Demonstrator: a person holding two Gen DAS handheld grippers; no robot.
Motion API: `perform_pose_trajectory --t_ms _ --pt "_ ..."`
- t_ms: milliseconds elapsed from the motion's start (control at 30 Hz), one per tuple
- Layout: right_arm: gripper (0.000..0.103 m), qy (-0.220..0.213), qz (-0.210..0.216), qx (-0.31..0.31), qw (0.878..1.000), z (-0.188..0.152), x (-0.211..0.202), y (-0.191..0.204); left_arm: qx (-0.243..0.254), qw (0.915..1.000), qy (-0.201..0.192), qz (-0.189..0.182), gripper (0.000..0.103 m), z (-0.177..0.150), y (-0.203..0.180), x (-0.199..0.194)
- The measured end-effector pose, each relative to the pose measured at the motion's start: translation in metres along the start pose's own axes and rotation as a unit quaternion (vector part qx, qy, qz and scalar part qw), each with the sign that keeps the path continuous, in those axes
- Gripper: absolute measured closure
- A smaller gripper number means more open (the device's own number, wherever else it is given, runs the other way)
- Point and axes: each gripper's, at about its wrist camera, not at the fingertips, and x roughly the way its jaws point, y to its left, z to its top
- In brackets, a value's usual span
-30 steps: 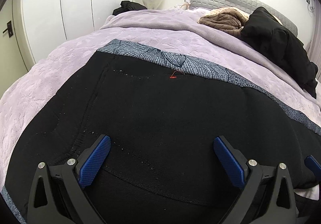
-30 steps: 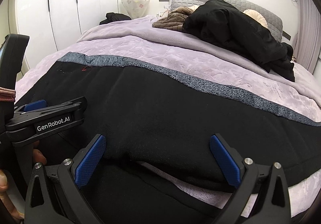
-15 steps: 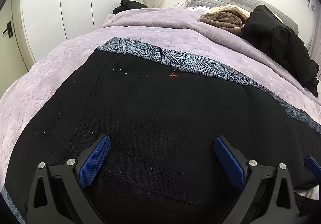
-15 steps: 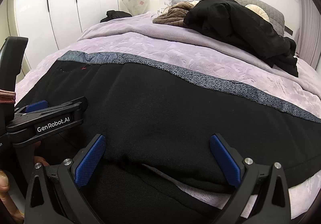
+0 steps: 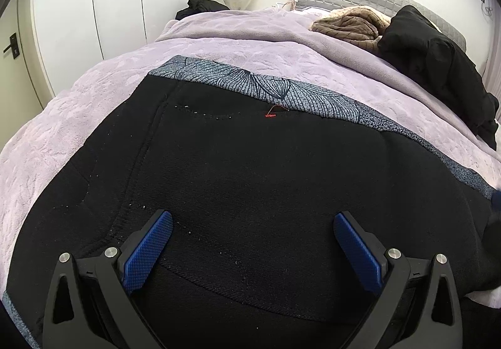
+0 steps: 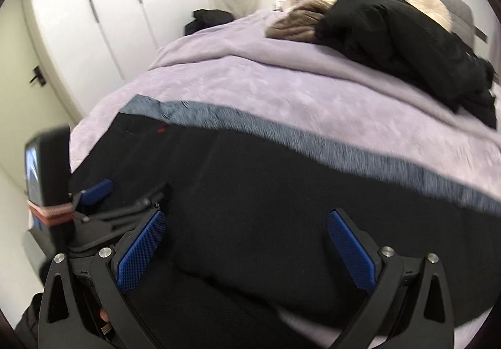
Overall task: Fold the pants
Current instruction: 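Position both grippers open over the black pants near the patterned band, then grasp the patterned band edge of the black pants with both grippers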
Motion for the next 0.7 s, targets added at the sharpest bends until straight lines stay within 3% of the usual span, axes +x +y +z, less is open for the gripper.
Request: perform_pose_trajectory --t_ms 67,200,333,433,600,700 --pt "0.0 0.022 0.025 -0.046 0.998 0.018 0.017 -0.003 -0.002 1.0 -0.002 -0.002 0.0 0.0 0.0 0.0" --pt "0.0 0.082 0.028 -0.111 0.99 0.051 0.067 -0.015 -0.003 1.0 -0.003 -0.004 0.0 0.0 0.001 0.0" --pt "0.0 0.123 0.103 -0.101 0.982 0.078 0.116 -0.026 -0.006 0.9999 -0.006 -0.007 0.0 -0.001 0.001 0.001" --pt "0.0 0.171 0.173 -0.098 0.965 0.08 0.153 -0.019 -0.007 0.9999 -0.008 -0.006 0.0 -0.002 0.0 0.002" --pt "0.0 0.158 0.193 -0.145 0.957 0.085 0.18 -0.004 -0.005 1.0 -0.005 -0.002 0.0 -0.002 0.0 0.005" --pt "0.0 0.167 0.194 -0.14 0.957 0.089 0.196 0.001 -0.005 1.0 -0.004 -0.003 0.0 -0.002 0.001 0.005"
